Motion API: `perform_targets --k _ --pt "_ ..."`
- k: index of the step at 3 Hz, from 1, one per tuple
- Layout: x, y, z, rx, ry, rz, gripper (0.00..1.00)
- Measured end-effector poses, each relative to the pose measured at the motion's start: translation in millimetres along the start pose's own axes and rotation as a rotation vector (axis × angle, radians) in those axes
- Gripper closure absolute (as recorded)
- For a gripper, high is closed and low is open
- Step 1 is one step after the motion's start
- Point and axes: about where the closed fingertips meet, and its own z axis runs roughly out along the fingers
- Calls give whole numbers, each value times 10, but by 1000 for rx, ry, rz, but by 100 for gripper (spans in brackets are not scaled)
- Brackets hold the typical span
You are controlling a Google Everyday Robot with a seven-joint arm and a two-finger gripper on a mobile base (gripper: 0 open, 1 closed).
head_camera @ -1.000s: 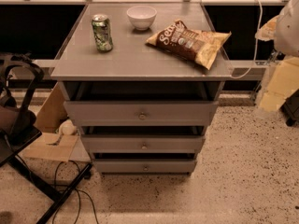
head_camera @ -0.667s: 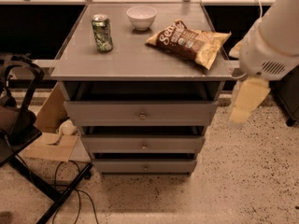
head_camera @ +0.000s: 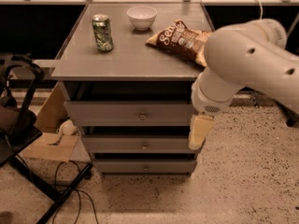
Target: Open top drawer
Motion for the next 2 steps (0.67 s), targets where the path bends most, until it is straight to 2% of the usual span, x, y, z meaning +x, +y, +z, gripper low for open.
perform_targets --k 1,2 --pt "-102 -170 559 13 43 -29 0" --pt "-138 -402 979 14 82 -39 0"
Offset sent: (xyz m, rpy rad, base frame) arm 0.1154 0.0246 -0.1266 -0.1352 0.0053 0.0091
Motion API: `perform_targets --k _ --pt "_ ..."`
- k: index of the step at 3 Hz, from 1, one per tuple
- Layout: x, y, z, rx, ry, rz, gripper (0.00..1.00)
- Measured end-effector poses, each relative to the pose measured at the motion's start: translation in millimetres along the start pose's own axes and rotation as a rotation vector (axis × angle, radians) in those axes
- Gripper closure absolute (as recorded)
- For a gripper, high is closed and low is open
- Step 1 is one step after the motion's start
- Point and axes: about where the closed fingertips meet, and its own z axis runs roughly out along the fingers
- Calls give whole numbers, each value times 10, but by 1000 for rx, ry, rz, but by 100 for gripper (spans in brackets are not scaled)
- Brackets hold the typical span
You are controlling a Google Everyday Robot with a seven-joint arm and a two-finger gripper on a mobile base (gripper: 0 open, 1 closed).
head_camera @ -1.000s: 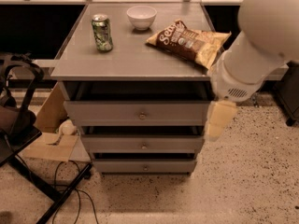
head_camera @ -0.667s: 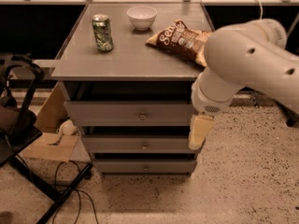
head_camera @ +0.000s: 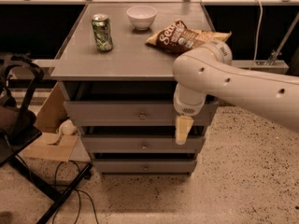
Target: Open top drawer
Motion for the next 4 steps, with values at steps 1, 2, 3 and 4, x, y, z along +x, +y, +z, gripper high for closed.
perform_targets --k 1,2,3,4 --pt "24 -218 345 -11 13 25 0" --pt "53 -346 615 -37 14 60 17" --pt "134 -361 805 -76 31 92 42" --pt "144 -366 771 -78 33 93 64"
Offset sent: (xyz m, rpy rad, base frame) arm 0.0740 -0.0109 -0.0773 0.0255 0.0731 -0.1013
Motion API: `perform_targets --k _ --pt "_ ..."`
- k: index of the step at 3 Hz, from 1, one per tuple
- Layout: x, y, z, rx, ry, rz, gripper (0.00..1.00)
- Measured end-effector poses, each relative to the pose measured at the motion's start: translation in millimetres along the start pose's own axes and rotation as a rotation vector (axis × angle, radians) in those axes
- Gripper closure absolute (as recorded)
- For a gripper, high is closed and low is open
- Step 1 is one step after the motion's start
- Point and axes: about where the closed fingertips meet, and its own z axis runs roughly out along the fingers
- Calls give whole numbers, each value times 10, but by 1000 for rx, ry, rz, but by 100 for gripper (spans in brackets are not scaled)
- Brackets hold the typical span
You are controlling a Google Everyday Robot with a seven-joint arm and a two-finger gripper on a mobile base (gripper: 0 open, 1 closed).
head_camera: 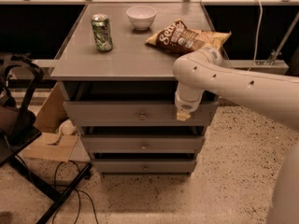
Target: Open top drawer
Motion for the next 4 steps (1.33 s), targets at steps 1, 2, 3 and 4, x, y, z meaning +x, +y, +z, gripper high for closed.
perform_targets --k 1,2,3,4 --pt "-3 -10 -50 0 0 0 95" --pt "-5 -20 -84 0 0 0 100" --pt "-8 -37 -121 0 0 0 100" --pt "-11 -64 -169 0 0 0 100"
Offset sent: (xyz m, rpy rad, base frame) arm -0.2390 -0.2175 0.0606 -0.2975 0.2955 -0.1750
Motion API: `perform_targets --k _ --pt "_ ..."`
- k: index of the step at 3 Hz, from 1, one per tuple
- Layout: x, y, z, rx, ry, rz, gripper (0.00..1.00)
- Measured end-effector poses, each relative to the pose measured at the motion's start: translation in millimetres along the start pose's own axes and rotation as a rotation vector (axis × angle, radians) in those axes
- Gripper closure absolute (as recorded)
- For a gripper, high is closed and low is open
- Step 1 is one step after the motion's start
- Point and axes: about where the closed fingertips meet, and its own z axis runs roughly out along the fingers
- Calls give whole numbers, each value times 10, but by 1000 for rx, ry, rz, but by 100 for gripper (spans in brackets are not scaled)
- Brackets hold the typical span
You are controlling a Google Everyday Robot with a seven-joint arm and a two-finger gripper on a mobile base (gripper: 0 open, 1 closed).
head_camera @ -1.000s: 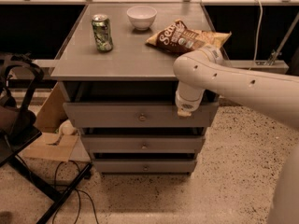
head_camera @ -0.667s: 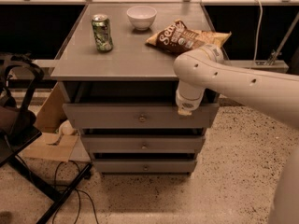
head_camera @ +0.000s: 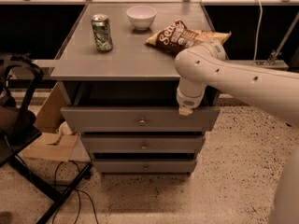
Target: Open top drawer
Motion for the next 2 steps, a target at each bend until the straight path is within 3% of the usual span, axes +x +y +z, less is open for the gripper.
perform_targets --k 1,2 --pt "0 -1 -5 0 0 0 100" --pt "149 109 -59 -20 18 11 100"
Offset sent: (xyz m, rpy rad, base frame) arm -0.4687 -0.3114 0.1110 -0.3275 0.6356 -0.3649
